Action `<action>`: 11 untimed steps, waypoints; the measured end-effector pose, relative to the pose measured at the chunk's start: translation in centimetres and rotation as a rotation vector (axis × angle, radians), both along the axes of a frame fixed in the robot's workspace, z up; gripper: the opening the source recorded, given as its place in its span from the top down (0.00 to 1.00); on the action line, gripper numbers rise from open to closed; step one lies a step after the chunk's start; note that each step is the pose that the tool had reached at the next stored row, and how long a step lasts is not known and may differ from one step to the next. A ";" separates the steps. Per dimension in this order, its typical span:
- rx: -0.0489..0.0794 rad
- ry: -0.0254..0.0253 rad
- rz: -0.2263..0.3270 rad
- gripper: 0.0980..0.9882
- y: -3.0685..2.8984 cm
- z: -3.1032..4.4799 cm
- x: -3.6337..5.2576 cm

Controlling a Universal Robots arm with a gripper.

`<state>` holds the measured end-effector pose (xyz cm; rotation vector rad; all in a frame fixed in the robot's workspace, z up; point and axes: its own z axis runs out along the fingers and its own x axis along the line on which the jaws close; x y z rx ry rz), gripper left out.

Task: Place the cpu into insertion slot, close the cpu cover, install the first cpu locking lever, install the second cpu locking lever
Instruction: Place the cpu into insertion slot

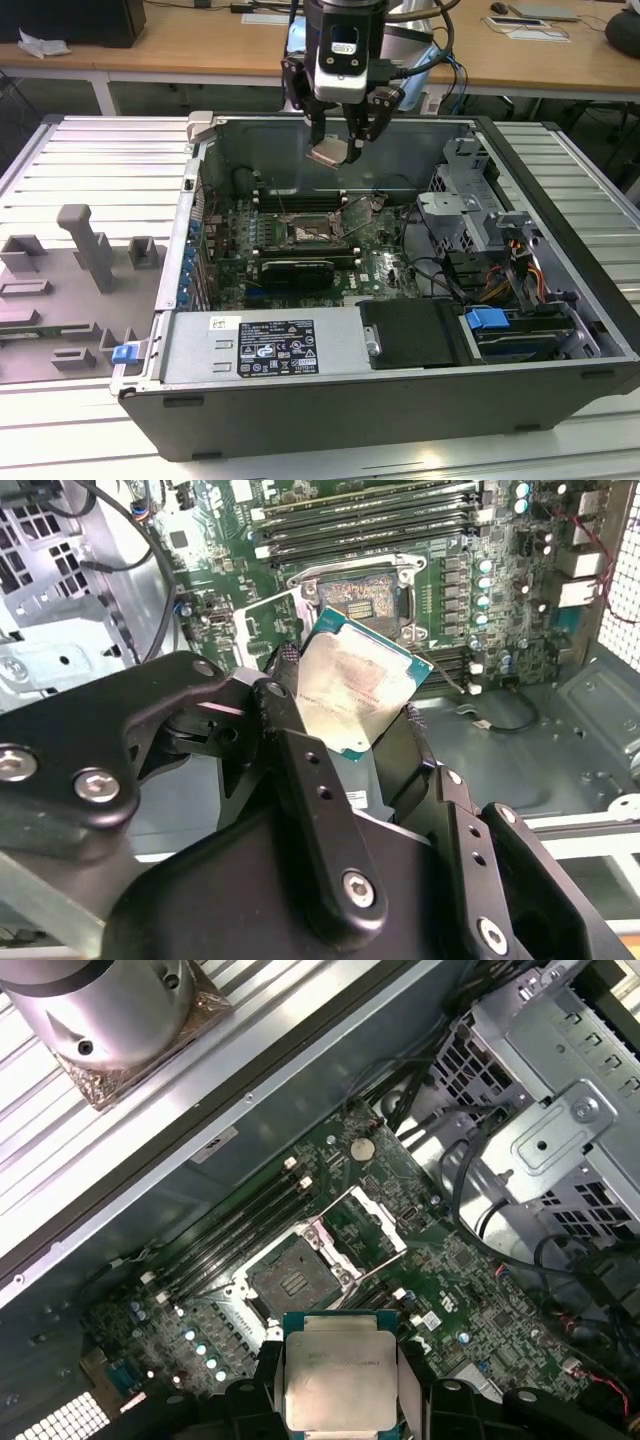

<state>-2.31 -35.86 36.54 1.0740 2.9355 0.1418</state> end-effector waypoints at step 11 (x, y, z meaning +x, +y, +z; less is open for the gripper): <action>0.000 0.0000 -0.112 0.50 0.01 -0.11 0.00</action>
